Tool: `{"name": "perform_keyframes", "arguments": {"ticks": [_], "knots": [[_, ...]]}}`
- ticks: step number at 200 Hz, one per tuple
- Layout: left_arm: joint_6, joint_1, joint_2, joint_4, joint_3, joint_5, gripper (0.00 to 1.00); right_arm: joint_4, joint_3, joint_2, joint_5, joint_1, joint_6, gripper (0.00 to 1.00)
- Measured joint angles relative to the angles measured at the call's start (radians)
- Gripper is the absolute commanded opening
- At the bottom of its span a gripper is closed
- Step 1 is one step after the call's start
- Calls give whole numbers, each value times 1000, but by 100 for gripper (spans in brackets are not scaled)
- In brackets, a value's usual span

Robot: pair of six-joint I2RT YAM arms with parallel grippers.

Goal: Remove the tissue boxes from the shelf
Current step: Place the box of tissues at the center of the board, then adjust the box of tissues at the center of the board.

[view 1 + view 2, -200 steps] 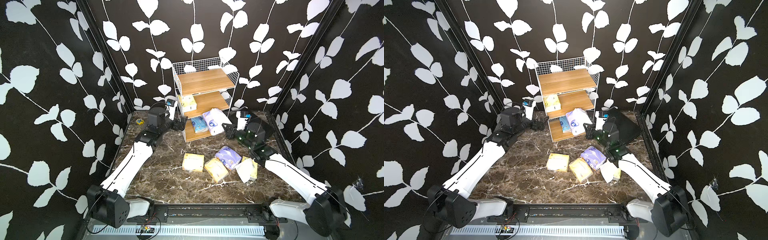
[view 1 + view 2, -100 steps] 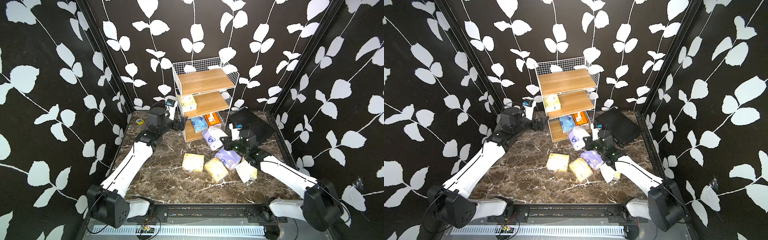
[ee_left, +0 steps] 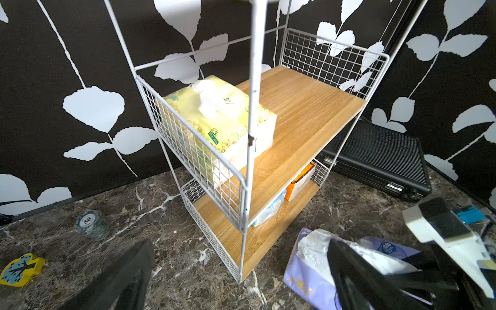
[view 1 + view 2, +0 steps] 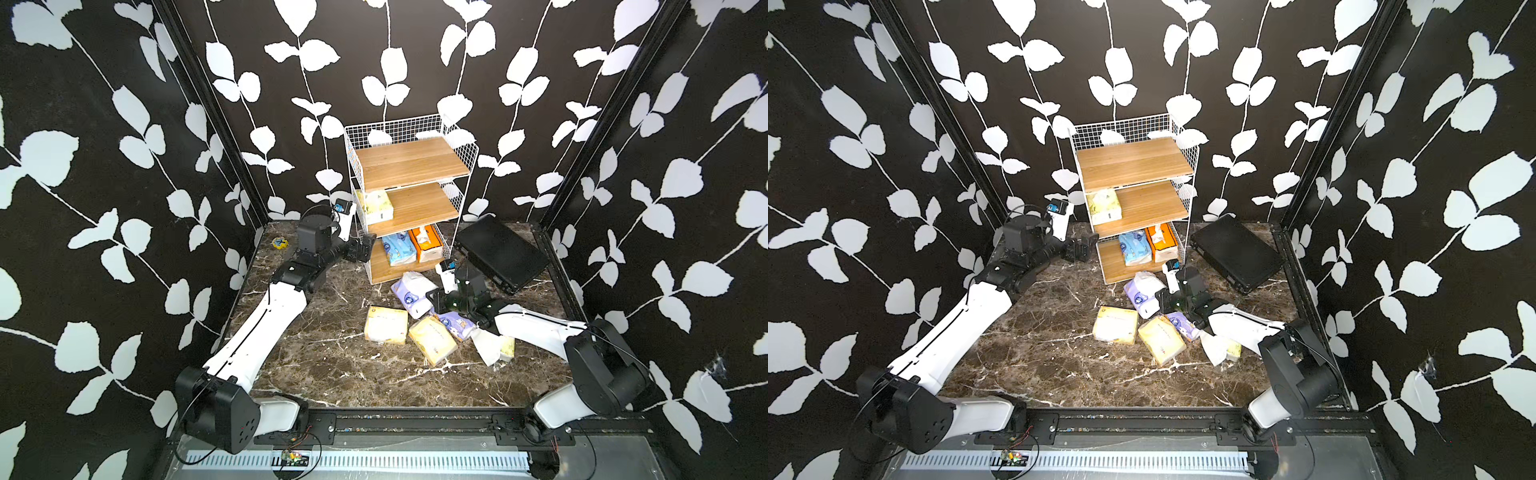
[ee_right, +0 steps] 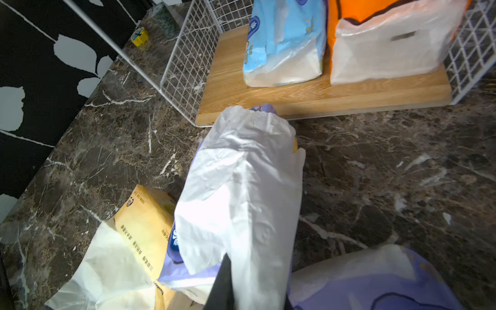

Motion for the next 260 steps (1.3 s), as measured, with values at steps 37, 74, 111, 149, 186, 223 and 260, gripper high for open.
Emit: {"name": "perform_keyframes", "arguments": {"ticks": [37, 74, 111, 149, 186, 223, 260], "knots": [[0, 0, 0, 0, 0, 0, 99, 16, -30, 1, 13, 51, -12, 0], [0, 0, 0, 0, 0, 0, 99, 21, -119, -22, 54, 58, -12, 0], [0, 0, 0, 0, 0, 0, 99, 18, -162, -62, 78, 58, -11, 10], [0, 0, 0, 0, 0, 0, 99, -38, -174, -142, 107, 58, -9, 65], [0, 0, 0, 0, 0, -9, 99, -117, -134, -212, 132, 58, -11, 74], [-8, 0, 0, -1, 0, -28, 99, -142, -19, -208, 135, 58, -1, 75], [-30, 13, 10, -3, 0, -39, 99, -129, 132, -75, 112, 83, 31, 74]]}}
